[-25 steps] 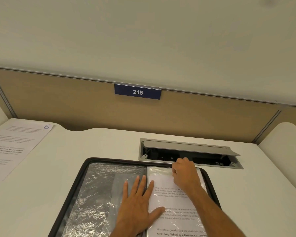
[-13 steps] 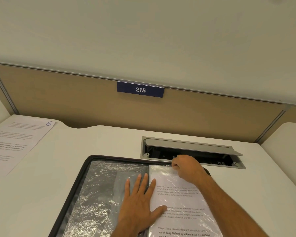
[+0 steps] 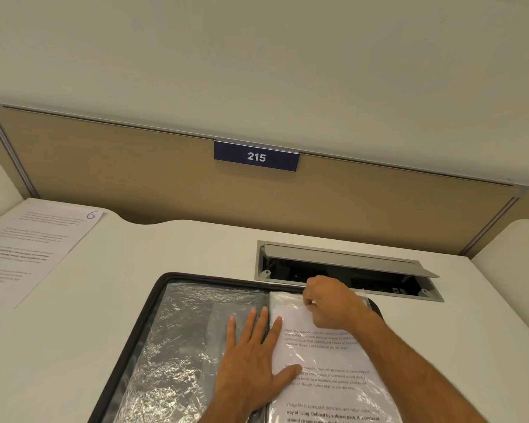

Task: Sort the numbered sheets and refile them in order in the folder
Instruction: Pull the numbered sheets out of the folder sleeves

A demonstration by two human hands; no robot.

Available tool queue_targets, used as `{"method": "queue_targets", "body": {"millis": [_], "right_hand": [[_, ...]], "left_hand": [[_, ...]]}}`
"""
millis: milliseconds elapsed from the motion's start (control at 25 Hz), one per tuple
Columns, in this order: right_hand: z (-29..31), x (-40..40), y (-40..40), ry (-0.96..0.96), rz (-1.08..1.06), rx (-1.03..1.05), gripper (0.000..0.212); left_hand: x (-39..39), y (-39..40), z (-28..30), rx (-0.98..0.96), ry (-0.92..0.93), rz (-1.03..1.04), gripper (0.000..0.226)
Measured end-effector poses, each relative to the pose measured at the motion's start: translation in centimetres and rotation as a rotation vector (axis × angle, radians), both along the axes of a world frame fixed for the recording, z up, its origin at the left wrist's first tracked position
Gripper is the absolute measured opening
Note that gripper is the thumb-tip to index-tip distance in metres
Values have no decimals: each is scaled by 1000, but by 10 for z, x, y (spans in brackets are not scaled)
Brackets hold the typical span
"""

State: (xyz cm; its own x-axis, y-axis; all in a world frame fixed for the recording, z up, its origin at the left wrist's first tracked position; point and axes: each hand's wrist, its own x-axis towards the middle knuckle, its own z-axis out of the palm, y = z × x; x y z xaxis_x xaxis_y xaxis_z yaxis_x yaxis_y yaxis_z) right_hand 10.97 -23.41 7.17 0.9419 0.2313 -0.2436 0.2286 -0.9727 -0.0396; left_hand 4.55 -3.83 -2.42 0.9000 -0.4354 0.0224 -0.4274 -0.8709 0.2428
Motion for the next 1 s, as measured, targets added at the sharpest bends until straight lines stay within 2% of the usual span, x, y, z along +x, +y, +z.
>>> {"method": "queue_targets", "body": {"millis": [120, 200, 240, 360, 560, 640, 720, 800, 1000], "right_hand": [[4, 5, 2, 102, -187, 170, 8], [5, 10, 0, 189, -320, 276, 16], [6, 12, -1, 225, -357, 289, 17], [8, 23, -5, 314, -320, 200, 18], [0, 36, -7, 404, -283, 51, 14], [-7, 38, -8, 403, -287, 23, 11], [-8, 39, -8, 339, -291, 53, 4], [-4, 44, -7, 180, -297, 58, 14], [18, 66, -10, -252, -275, -18, 7]], "left_hand": [[3, 0, -1, 37, -20, 21, 93], [0, 2, -4, 12, 91, -13, 89], [-1, 1, -4, 14, 88, -14, 88], [1, 0, -7, -15, -6, -12, 88], [0, -2, -4, -19, 52, -2, 90], [1, -2, -6, -36, 21, -2, 93], [2, -1, -6, -44, 31, 4, 99], [2, -2, -7, -60, 67, -2, 104], [4, -3, -5, -71, 69, -8, 111]]}}
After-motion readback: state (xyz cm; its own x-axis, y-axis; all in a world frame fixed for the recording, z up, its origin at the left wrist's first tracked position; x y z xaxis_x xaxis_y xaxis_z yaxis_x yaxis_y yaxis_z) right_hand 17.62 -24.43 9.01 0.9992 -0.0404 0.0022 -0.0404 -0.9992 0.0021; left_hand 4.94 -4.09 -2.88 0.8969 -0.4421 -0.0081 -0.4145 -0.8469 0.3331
